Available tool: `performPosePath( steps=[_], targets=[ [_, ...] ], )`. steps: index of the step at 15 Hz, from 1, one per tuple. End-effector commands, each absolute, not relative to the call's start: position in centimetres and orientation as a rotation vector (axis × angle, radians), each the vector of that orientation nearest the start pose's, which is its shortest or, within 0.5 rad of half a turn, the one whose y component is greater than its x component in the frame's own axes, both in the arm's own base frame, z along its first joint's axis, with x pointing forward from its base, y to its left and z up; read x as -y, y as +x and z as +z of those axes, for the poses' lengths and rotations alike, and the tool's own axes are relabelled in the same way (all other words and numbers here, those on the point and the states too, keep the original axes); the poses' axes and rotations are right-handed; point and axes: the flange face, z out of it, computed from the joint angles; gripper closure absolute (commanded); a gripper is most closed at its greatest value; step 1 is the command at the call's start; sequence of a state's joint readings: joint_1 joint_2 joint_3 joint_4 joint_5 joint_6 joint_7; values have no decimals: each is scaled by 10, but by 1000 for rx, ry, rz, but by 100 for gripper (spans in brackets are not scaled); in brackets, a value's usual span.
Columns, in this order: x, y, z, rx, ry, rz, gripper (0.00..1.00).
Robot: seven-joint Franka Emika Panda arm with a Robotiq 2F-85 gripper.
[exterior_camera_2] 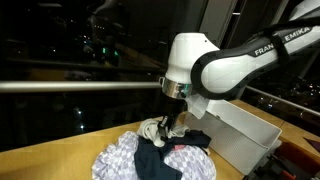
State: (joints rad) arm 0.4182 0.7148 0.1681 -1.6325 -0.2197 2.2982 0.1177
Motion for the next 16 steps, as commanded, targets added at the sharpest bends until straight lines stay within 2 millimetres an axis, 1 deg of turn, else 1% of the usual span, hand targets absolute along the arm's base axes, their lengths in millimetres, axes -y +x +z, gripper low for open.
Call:
performPosePath(
  steps=[1, 4, 8, 10, 13, 16],
  targets=[
    [-362, 561, 276, 905, -3117, -50, 96],
    [-342, 551, 335, 868, -3165, -124, 96],
    [-297, 537, 414, 769, -3248, -235, 96],
    [-268, 531, 453, 713, -3280, -277, 96],
    [-219, 523, 510, 619, -3317, -320, 96],
    [-160, 517, 566, 530, -3335, -357, 96]
  ],
)
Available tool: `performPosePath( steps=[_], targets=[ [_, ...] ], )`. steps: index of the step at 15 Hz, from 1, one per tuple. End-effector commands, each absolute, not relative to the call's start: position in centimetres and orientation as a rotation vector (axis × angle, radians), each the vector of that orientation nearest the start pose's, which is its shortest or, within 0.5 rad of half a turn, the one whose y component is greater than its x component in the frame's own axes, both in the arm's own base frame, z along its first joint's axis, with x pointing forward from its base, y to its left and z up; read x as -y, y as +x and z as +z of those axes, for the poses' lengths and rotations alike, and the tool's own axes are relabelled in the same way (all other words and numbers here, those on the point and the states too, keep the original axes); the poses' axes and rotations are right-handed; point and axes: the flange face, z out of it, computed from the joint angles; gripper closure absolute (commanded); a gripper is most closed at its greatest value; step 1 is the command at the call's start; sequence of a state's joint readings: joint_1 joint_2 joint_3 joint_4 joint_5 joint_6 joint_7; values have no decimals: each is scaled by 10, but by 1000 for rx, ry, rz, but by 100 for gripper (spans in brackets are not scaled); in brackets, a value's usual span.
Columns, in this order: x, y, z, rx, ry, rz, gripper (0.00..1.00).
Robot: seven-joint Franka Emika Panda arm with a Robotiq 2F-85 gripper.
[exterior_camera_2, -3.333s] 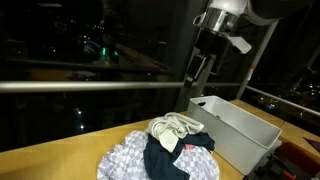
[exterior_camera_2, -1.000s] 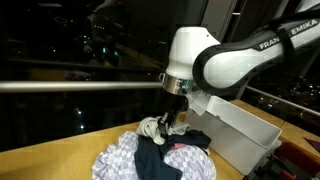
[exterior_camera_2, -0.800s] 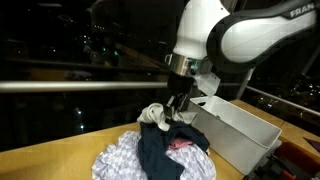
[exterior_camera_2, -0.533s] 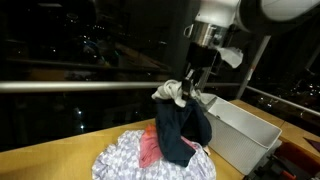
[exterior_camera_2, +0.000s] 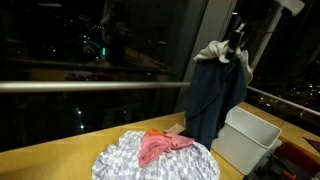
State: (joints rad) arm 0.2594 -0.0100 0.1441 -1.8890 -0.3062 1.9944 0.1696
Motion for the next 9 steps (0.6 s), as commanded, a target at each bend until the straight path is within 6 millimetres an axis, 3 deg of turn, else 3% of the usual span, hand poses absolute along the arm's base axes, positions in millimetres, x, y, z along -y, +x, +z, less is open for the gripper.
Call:
performPosePath(
  steps=[1, 8, 9],
  targets=[
    [-139, 515, 584, 506, -3335, -377, 96],
    [-1, 473, 712, 389, -3343, -541, 96],
    [9, 471, 721, 386, -3342, -556, 96]
  ],
)
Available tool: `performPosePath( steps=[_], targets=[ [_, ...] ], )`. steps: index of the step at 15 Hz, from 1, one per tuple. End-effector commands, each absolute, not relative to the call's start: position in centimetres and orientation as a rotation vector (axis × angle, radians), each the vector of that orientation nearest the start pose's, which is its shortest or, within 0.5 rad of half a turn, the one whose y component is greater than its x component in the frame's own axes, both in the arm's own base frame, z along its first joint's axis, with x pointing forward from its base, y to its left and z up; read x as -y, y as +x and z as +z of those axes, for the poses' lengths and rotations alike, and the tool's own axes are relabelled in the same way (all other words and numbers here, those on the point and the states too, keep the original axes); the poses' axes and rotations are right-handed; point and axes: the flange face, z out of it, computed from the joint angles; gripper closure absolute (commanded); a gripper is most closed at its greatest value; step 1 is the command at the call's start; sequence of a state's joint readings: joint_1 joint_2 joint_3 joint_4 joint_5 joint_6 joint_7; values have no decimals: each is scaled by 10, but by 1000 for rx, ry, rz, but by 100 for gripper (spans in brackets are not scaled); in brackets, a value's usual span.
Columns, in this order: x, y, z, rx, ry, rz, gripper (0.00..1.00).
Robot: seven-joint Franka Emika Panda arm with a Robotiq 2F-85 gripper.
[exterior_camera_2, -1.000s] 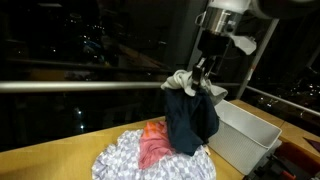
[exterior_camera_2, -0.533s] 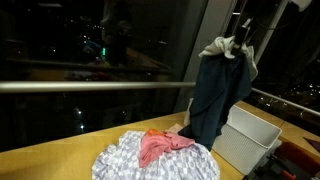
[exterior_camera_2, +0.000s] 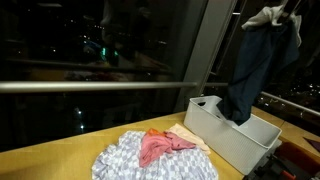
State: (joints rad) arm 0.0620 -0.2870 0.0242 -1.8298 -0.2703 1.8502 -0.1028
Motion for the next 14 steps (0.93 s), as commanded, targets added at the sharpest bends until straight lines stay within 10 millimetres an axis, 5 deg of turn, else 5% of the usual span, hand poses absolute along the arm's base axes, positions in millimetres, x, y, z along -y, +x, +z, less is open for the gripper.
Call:
performPosePath(
  steps=[1, 4, 11, 12, 14],
  targets=[
    [19, 474, 722, 390, -3339, -558, 96],
    [29, 482, 708, 413, -3305, -555, 96],
    [21, 509, 638, 464, -3246, -437, 96],
    [19, 512, 629, 465, -3244, -417, 58],
    [12, 514, 619, 480, -3251, -378, 52]
  ],
)
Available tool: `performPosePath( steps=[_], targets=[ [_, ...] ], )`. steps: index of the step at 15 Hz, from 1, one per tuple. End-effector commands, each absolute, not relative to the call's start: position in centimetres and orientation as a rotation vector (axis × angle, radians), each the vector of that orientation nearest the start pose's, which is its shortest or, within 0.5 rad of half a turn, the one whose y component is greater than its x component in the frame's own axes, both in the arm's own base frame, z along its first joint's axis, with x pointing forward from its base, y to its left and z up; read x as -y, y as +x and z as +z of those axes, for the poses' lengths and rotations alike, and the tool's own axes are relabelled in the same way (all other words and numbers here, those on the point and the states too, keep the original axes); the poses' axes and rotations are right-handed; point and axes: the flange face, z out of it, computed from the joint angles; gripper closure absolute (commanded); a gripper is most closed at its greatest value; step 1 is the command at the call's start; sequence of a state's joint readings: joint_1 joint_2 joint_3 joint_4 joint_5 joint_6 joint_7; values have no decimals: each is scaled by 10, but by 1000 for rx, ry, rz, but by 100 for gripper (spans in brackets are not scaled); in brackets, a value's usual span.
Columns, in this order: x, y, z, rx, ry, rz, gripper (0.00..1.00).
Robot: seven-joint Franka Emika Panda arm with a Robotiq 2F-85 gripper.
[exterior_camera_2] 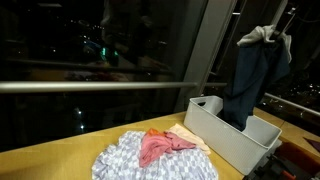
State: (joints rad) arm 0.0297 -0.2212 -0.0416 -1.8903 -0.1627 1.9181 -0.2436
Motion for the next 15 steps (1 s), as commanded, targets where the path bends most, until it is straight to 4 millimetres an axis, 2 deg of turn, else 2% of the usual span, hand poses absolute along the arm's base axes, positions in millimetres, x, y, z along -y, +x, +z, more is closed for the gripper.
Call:
performPosePath(
  steps=[1, 2, 4, 7, 9, 11, 15],
  targets=[
    [6, 515, 616, 491, -3255, -366, 44],
    [-1, 515, 615, 503, -3257, -358, 37],
    [-26, 515, 612, 547, -3255, -351, 23],
    [-88, 519, 597, 658, -3241, -331, 2],
    [-142, 520, 576, 728, -3216, -309, 0],
    [-185, 527, 547, 786, -3186, -280, 0],
    [-264, 534, 476, 872, -3128, -219, 0]
  ],
)
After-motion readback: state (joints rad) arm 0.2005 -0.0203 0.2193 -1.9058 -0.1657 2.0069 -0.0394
